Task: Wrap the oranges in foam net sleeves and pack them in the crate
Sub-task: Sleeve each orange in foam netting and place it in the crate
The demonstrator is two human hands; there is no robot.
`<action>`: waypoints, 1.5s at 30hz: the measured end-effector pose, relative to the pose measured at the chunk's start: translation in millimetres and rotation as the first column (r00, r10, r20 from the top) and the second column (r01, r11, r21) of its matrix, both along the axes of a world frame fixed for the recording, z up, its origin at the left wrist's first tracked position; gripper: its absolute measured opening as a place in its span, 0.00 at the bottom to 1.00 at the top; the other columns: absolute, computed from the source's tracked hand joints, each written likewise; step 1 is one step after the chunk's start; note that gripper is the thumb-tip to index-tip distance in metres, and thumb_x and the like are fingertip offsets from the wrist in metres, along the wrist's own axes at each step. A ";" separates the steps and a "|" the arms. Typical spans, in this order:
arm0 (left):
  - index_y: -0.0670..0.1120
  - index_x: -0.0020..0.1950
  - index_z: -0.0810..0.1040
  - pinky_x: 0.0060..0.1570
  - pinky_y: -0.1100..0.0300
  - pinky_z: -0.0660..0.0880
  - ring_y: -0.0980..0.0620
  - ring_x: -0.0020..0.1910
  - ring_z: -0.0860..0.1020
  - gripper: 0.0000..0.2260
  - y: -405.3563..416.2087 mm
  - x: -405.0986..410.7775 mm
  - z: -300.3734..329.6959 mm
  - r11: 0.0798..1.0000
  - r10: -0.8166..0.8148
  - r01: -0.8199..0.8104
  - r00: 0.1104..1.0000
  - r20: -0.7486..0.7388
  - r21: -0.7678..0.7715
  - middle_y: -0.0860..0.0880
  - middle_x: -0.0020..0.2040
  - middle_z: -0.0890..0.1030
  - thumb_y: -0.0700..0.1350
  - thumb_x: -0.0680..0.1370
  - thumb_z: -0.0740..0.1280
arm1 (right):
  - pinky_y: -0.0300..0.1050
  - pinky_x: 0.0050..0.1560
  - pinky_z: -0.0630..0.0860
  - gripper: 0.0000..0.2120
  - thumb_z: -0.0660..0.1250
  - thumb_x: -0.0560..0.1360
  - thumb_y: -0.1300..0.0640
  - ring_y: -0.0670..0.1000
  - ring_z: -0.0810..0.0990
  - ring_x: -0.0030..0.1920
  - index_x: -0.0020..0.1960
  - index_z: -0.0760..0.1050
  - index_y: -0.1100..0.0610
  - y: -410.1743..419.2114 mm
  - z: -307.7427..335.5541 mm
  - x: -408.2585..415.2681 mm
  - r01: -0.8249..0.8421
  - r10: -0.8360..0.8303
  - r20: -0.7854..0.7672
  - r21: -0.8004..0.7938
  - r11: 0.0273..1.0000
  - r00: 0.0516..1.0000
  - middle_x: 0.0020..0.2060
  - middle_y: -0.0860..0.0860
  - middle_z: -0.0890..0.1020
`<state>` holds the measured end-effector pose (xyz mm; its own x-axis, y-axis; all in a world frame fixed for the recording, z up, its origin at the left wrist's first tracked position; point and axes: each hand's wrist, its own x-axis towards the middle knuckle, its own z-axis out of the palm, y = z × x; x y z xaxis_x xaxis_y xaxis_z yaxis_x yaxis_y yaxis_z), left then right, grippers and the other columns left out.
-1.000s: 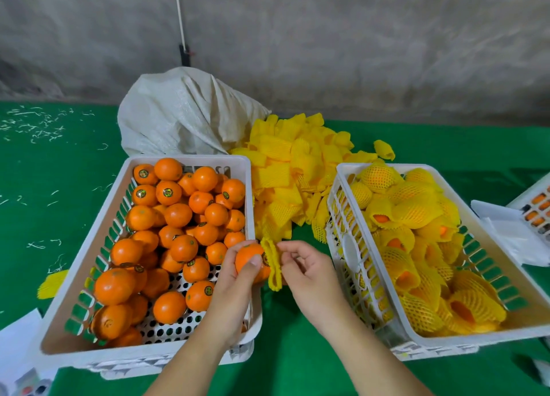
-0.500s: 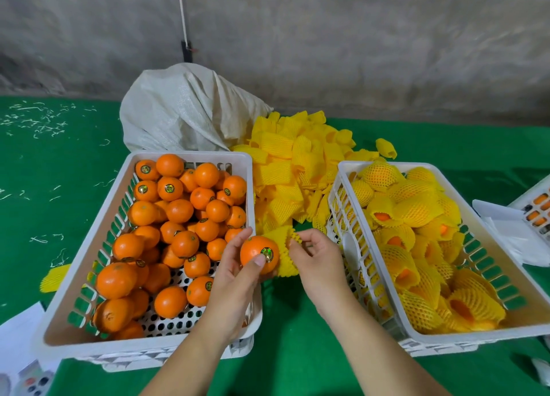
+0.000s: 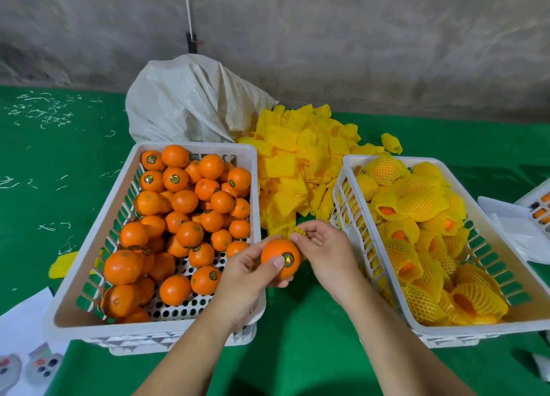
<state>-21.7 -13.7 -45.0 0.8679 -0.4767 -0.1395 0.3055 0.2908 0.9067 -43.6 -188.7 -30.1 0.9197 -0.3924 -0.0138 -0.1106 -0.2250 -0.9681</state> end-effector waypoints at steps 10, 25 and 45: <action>0.56 0.73 0.66 0.53 0.53 0.84 0.48 0.59 0.84 0.30 -3.7 -0.1 -3.0 0.975 0.220 -0.221 0.969 0.115 -0.003 0.45 0.63 0.80 0.43 0.78 0.77 | 0.34 0.48 0.79 0.06 0.72 0.78 0.51 0.43 0.85 0.49 0.53 0.80 0.41 39.9 32.3 -38.6 -0.119 0.140 0.164 -0.129 0.984 0.976 0.47 0.40 0.86; 0.47 0.77 0.68 0.35 0.55 0.68 0.47 0.45 0.77 0.26 -1.4 -5.2 7.6 0.988 -0.005 0.006 1.000 0.006 -0.152 0.41 0.53 0.79 0.48 0.79 0.66 | 0.30 0.50 0.71 0.22 0.68 0.78 0.46 0.42 0.73 0.50 0.69 0.66 0.45 48.3 1.9 -31.0 -0.052 0.187 0.287 -0.419 0.906 0.939 0.51 0.32 0.66; 0.38 0.73 0.74 0.60 0.60 0.80 0.50 0.62 0.83 0.23 0.6 1.6 9.8 0.954 0.295 -0.287 0.948 0.116 -0.083 0.46 0.61 0.85 0.51 0.83 0.59 | 0.41 0.52 0.76 0.05 0.69 0.78 0.56 0.48 0.79 0.52 0.53 0.80 0.52 54.3 31.1 -20.2 0.128 0.033 0.384 -0.386 0.914 0.923 0.48 0.43 0.80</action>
